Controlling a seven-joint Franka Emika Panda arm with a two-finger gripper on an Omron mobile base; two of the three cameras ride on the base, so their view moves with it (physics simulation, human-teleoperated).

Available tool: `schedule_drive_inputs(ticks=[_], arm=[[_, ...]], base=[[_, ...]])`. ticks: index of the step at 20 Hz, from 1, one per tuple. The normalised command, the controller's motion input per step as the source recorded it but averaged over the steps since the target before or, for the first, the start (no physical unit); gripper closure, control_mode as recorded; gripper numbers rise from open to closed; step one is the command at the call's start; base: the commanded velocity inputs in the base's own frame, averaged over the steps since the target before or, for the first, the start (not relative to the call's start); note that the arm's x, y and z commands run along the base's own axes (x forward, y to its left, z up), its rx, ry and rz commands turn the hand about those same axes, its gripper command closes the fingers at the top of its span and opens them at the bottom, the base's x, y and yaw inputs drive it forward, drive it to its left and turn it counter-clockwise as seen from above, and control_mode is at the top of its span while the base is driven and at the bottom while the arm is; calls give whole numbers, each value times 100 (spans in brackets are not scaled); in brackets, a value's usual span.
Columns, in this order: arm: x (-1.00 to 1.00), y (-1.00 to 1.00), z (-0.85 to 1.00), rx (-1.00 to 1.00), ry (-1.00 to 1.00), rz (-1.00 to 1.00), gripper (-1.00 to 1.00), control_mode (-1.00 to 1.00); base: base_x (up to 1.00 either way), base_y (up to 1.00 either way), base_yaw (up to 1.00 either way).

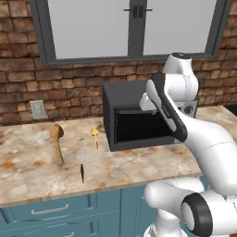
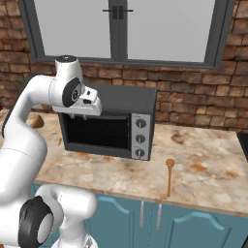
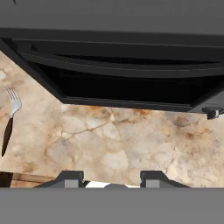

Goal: Organize the utensils by type. Pick up the wooden spoons from the counter and place them in the open cabinet. Then pick up the metallic utensils from the counter and place them in the open drawer.

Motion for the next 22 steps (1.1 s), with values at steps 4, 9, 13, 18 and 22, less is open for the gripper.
schedule_drive_inputs(ticks=[4,9,13,18,22], arm=[[0,-18,-4,0,0,0,-100,-100],[0,-35,-21,0,0,0,-100,-100],[0,-51,-32,0,0,0,-100,-100],[-1,-74,-41,-1,-3,0,-100,-100],[0,-91,-46,0,-2,-3,-100,-100]], base=[[0,0,0],[0,0,0],[0,0,0],[0,0,0],[0,0,0]])
